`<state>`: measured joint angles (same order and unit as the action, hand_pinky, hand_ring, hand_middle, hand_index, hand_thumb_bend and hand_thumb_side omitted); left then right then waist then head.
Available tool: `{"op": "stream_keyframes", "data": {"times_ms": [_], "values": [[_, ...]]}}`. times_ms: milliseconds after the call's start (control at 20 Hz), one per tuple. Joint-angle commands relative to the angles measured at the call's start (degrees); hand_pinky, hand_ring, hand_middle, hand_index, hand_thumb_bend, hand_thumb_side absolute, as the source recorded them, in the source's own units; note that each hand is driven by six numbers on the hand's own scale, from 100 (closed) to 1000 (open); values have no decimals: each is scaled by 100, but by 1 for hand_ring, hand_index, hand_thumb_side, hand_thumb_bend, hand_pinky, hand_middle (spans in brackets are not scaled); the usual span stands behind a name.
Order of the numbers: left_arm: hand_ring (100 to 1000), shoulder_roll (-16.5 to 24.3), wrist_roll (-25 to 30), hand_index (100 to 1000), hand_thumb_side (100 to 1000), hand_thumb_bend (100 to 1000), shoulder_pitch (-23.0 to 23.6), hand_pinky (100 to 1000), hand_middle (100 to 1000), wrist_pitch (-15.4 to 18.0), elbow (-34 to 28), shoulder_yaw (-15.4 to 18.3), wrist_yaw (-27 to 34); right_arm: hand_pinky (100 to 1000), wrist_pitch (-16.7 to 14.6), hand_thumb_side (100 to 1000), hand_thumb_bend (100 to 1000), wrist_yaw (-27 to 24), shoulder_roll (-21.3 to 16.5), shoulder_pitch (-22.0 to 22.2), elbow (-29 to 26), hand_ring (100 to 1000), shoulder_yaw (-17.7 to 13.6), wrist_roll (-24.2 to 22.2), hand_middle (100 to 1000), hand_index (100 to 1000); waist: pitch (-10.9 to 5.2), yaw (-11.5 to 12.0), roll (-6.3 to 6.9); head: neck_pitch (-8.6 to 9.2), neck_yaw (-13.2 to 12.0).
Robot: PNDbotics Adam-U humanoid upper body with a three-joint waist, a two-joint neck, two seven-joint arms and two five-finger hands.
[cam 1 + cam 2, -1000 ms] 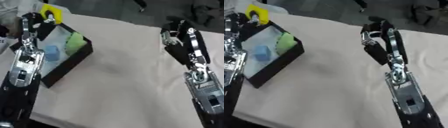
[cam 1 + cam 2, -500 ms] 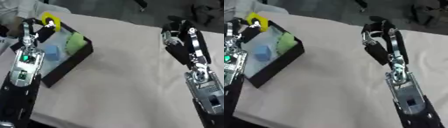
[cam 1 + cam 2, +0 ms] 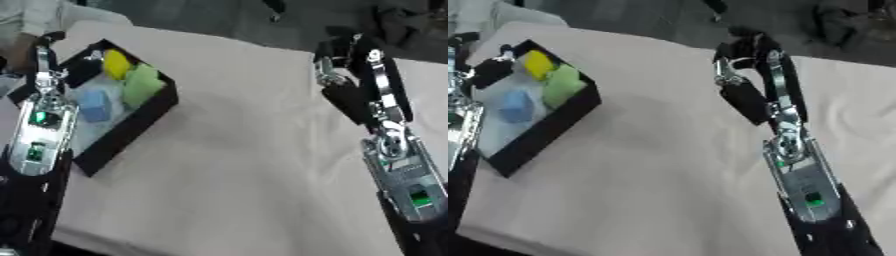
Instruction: Pick up the objects with one hand, pass them to the other hand, and then place them into the box on the other side of the table.
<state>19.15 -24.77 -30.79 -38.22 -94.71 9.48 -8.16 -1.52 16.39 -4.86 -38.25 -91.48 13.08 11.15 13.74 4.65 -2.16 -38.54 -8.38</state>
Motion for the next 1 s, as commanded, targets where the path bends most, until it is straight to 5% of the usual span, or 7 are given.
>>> {"op": "stream_keyframes", "data": {"times_ms": [50, 400, 450, 550, 600, 650, 1000], "values": [[1000, 106, -170, 866, 100, 187, -65, 1000, 1000, -207, -134, 21, -80, 653, -12, 513, 100, 21, -58, -73, -128, 671, -45, 29, 585, 790, -7, -7, 89, -34, 38], [1000, 86, -402, 834, 154, 100, -82, 1000, 1000, -59, -272, 30, 128, 652, -4, 514, 100, 47, -43, -74, -147, 669, -41, 48, 570, 790, -15, -10, 88, -25, 51], [1000, 87, -478, 831, 347, 100, -91, 969, 1000, 152, -390, -12, 238, 652, -3, 518, 100, 48, -40, -76, -152, 669, -42, 59, 570, 790, -14, -14, 88, -26, 71], [1000, 103, -524, 805, 546, 100, -85, 912, 993, 743, -630, -151, 390, 652, 2, 536, 100, 57, -39, -80, -162, 670, -52, 106, 572, 791, -9, -23, 87, -48, 162], [1000, 109, -448, 809, 596, 198, -79, 894, 998, 1092, -736, -231, 441, 652, 13, 588, 100, 63, -38, -80, -164, 671, -63, 155, 575, 794, -7, -27, 87, -68, 240], [1000, 111, -331, 808, 673, 100, -74, 889, 1000, 1412, -820, -299, 498, 653, 29, 568, 100, 67, -35, -78, -166, 673, -79, 224, 577, 794, -6, -31, 87, -85, 321], [1000, 149, 637, 858, 817, 225, -37, 918, 1000, 2602, -889, -630, 1040, 673, 368, 767, 100, 122, -15, -53, -213, 705, -336, 1281, 603, 816, -13, -66, 87, -114, 601]]}}
